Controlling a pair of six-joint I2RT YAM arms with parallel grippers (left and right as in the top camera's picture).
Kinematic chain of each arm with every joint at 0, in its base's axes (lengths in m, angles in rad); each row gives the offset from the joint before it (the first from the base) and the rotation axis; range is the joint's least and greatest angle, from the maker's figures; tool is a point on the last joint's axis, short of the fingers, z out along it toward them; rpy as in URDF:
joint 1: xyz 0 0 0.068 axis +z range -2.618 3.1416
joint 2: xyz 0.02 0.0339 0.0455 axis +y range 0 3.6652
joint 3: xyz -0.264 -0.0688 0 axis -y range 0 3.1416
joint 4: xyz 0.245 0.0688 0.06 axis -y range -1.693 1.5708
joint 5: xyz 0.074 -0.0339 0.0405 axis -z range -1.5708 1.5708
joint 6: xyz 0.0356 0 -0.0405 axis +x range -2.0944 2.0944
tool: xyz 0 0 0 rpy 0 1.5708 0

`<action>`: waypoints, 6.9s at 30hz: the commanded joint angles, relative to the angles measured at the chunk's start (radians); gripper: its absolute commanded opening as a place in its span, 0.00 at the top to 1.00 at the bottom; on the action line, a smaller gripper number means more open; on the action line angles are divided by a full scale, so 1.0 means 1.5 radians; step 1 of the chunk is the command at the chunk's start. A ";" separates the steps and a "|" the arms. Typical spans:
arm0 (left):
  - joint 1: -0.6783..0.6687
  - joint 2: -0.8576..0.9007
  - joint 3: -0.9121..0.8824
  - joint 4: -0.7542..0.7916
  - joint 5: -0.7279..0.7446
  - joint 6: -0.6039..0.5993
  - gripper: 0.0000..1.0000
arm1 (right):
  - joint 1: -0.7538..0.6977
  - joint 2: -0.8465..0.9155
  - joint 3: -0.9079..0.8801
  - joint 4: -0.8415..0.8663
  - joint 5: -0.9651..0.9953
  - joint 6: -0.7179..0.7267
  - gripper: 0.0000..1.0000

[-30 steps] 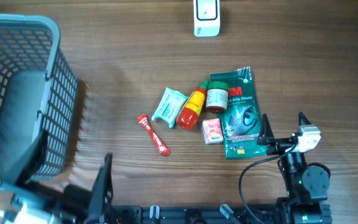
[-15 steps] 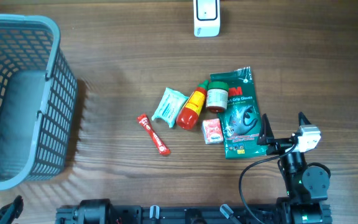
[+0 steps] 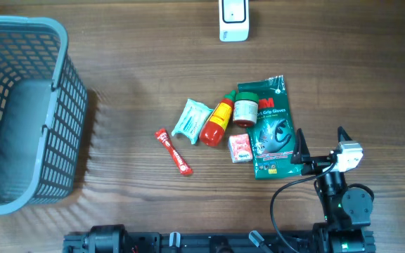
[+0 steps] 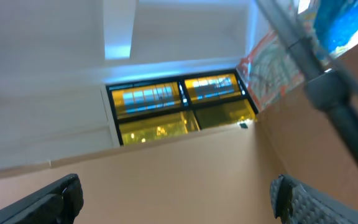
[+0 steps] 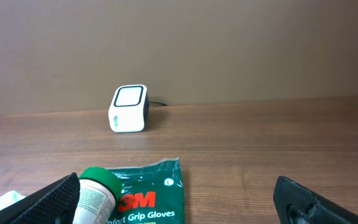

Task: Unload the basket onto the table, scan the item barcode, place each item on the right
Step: 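Move the right gripper toward the orange Shine pack beside the glove pack, then grasp the orange Shine pack with the right gripper and lift it, then carry the orange pack up toward the white scanner with the right gripper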

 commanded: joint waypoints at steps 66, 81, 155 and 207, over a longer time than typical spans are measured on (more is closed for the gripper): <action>-0.001 -0.005 -0.077 -1.006 -0.007 -0.002 0.00 | 0.021 0.647 0.492 -0.511 -0.380 0.659 0.04; -0.001 -0.005 -0.077 -1.006 -0.007 -0.002 0.00 | 0.275 0.867 0.492 -0.356 -0.116 0.471 0.08; -0.001 -0.005 -0.077 -1.006 -0.007 -0.002 0.00 | 0.336 0.700 0.456 -0.055 -0.166 -0.357 0.96; -0.001 -0.005 -0.077 -1.006 -0.007 -0.002 0.00 | 0.335 0.862 0.454 -0.088 -0.443 0.321 0.96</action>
